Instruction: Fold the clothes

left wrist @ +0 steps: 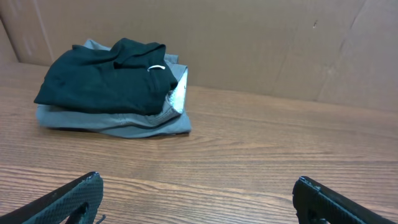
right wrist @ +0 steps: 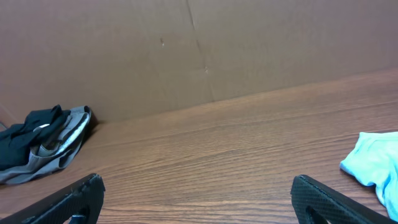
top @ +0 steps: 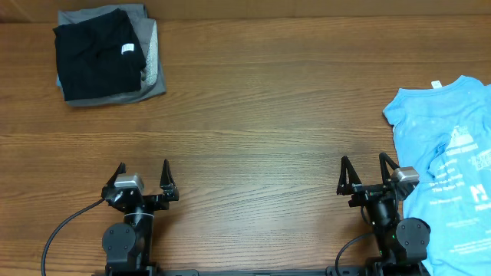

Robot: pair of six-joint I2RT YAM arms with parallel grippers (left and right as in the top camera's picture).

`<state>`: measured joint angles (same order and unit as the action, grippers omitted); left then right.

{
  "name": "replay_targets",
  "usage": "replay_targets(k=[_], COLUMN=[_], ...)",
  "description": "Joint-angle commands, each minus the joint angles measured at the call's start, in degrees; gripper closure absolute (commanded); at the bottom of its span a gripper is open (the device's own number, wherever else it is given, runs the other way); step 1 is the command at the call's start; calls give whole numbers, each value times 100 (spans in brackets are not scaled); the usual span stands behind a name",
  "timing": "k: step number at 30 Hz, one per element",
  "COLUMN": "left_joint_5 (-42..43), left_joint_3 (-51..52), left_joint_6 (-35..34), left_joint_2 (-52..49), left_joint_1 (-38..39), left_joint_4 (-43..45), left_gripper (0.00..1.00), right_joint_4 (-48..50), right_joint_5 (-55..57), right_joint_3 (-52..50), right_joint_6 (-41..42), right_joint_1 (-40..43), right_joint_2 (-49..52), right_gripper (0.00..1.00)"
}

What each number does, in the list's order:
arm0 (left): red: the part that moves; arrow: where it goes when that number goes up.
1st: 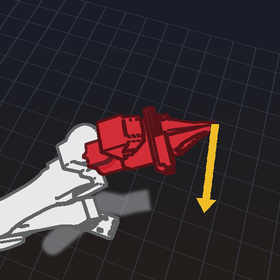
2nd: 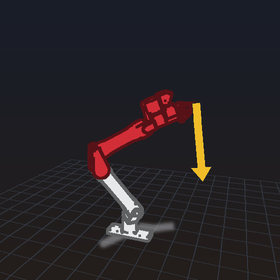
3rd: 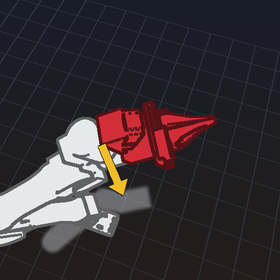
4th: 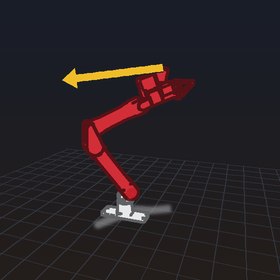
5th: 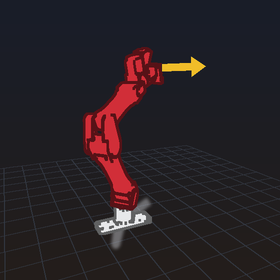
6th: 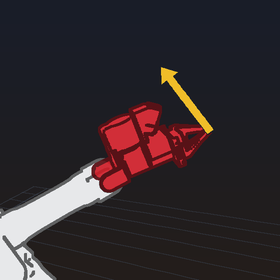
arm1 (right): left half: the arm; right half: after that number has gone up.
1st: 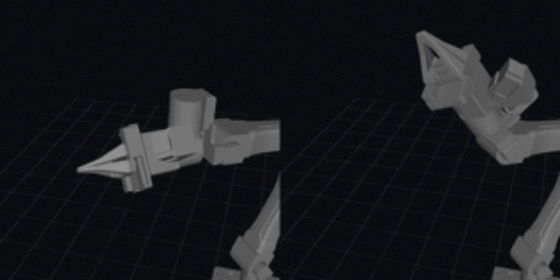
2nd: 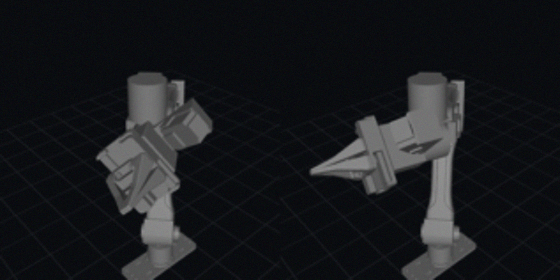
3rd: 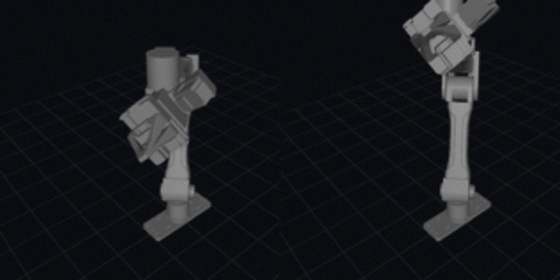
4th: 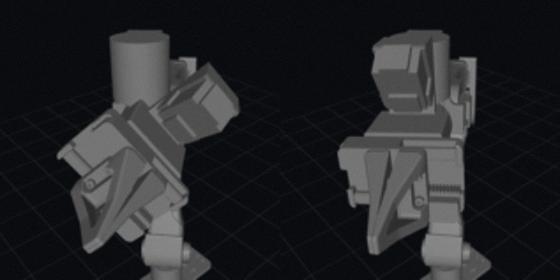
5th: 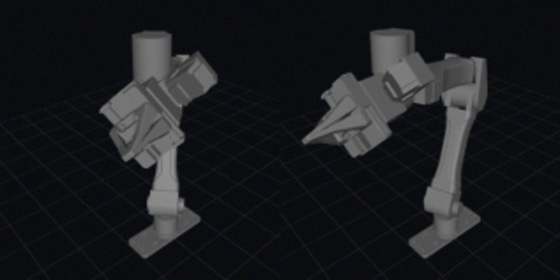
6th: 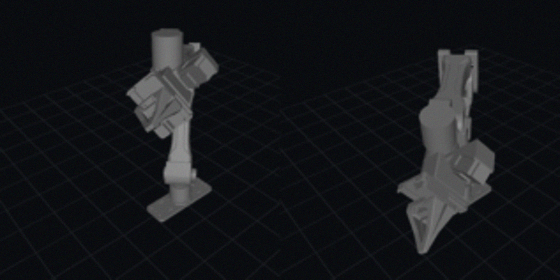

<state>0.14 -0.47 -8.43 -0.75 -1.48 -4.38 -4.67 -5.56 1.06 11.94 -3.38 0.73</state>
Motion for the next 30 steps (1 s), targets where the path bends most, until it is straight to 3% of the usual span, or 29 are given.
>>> replay_targets(k=[1,23,30], left_joint_5=[-57,-50,1003], left_joint_3=[20,20,20], left_joint_6=[114,109,-1246], left_joint_2=[50,50,50], left_joint_1=[0,0,0], left_joint_4=[-4,0,297], left_gripper=[0,0,0], right_joint_4=[28,28,28], right_joint_5=[35,35,35], right_joint_3=[-59,-59,-59], right_joint_6=[-44,-44,-44], right_joint_1=[22,22,22], right_joint_2=[-57,-57,-57], right_gripper=[0,0,0])
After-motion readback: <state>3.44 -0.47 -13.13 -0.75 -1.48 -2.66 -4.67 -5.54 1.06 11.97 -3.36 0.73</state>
